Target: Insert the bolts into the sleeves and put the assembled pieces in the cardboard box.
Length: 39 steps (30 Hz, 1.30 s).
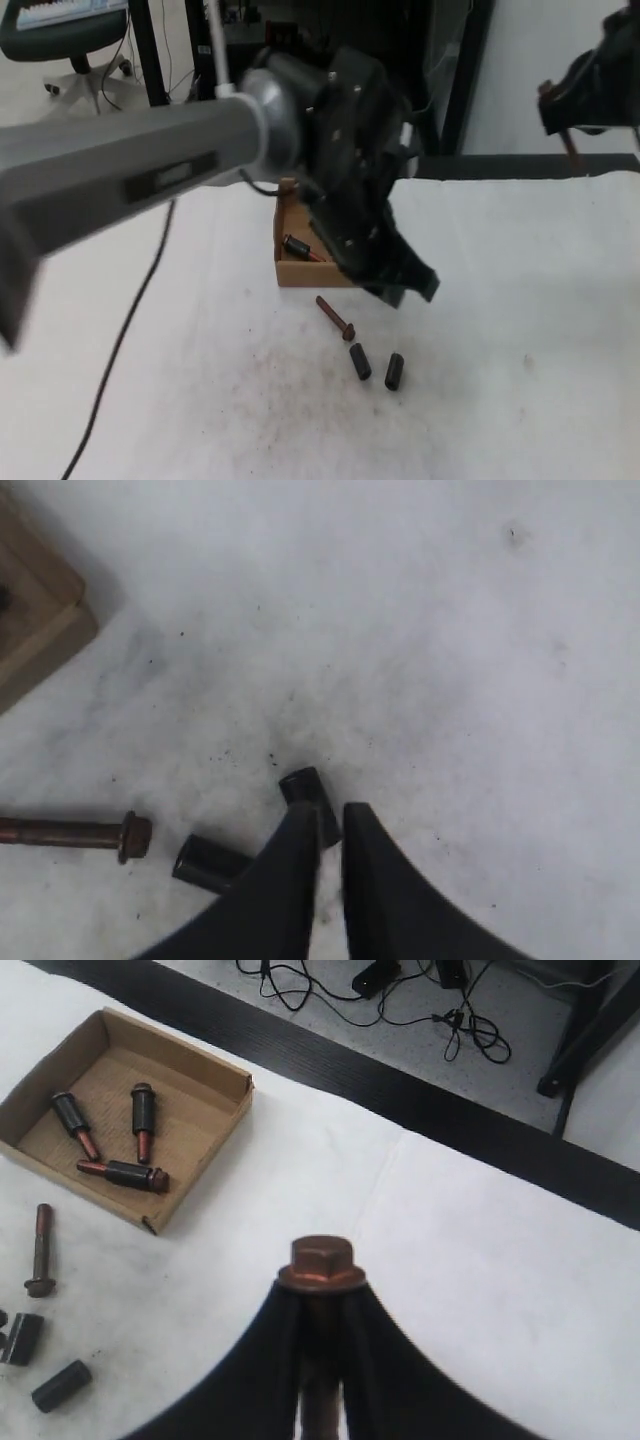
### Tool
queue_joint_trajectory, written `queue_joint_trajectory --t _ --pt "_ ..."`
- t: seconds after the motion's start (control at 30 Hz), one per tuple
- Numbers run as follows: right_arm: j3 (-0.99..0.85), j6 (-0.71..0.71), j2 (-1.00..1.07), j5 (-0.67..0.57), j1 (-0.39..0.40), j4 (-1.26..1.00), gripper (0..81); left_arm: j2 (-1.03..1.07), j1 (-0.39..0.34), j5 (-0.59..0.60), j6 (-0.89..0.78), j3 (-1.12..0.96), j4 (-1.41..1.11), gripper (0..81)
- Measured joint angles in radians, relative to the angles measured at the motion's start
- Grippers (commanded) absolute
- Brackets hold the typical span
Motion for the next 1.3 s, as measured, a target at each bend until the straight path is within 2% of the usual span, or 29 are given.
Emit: queue_joint_trajectory --t 0.1,0.4,0.73,1.0,1.3 --pt "0.0 0.0 0.0 0.0 -0.004 0.01 0.8 0.06 -0.009 0.003 -0.027 -0.083 0.045 42.0" --pt "0.0 0.002 0.0 -0.006 -0.005 0.022 0.8 0.175 -0.033 0.01 -0.135 -0.161 0.118 42.3" --pt "0.0 0.002 0.0 -0.021 -0.005 0.052 0.8 0.227 -0.047 -0.076 -0.138 -0.162 0.241 42.3" --pt "0.0 0.002 0.0 -0.028 -0.005 0.055 0.8 0.227 -0.052 -0.09 -0.134 -0.162 0.244 42.3" --pt "0.0 0.002 0.0 -0.028 -0.005 0.059 0.8 0.227 -0.091 -0.095 -0.134 -0.162 0.161 42.3"
